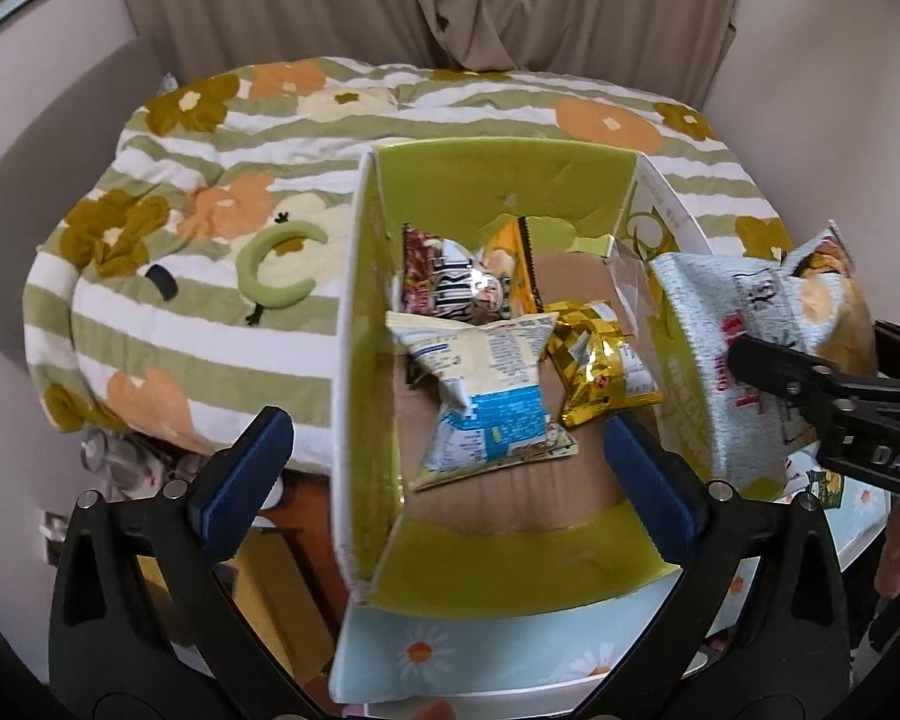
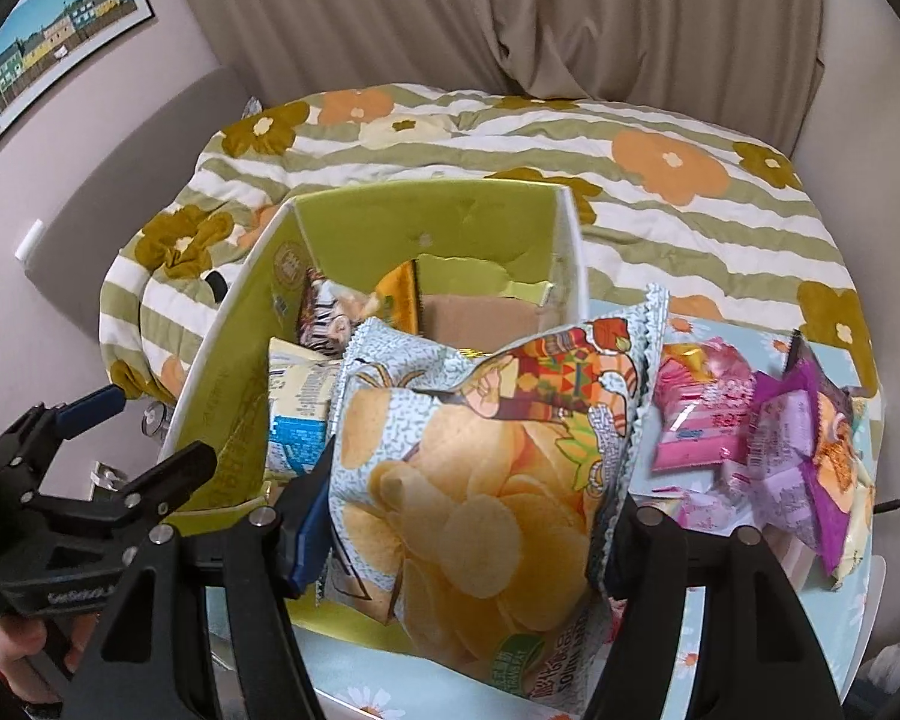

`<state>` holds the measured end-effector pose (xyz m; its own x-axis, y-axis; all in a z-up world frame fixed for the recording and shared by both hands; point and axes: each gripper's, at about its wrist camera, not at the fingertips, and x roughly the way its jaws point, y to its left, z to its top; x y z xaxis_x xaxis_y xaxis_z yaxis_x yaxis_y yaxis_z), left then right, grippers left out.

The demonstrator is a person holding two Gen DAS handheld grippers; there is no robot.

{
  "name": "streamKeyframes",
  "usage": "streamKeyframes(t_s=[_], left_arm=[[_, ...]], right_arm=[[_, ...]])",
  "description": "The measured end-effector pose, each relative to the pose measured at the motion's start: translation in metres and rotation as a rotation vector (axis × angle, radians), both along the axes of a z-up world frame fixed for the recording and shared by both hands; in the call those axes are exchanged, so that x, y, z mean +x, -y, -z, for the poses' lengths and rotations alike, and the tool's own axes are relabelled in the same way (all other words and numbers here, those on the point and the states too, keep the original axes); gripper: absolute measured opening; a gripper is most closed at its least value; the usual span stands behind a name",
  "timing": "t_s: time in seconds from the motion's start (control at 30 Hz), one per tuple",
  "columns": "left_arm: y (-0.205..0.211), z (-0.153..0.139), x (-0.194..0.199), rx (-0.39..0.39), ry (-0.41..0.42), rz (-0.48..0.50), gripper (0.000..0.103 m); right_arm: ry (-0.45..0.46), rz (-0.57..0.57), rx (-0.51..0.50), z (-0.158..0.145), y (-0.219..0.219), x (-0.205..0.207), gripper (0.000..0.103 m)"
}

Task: Organize snacks
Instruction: 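Carry both bags into the yellow-green box and open both tools to release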

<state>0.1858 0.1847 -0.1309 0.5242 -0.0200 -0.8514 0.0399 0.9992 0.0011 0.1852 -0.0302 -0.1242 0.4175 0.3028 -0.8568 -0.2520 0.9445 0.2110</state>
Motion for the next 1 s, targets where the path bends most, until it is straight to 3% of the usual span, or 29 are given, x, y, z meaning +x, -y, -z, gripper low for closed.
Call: streamKeyframes(t_s=[0.33,0.4,0.47,0.5,0.83,1.0], left_arm=[[-0.022,0.007,-0.001,0.002,-0.018,-0.020,0.102],[-0.026,0.009,0.000,-0.009,-0.025,-0.026,0.102],[-0.030,0.012,0.000,-0.013,-0.033,-0.034,0.102],[-0.032,0.014,-0.001,-0.016,-0.035,-0.036,0.102],[-0.034,0.022,-0.006,-0.033,-0.055,-0.041,0.102],[-0.025,0.013,-0.012,-0.022,-0.033,-0.040,0.102]], right_arm=[[-0.056,-0.014,0.037,0.023,-0.040,0.014,0.066],[-0.061,0.009,0.057,0.026,-0.038,0.012,0.076],[-0.044,0.025,0.065,0.028,-0.033,0.010,0.099],[-0.033,0.028,0.062,0.028,-0.031,0.009,0.102],[-0.036,0.013,0.045,0.029,-0.020,-0.002,0.102],[0.009,-0.006,0.044,0.015,-0.012,-0.013,0.102]])
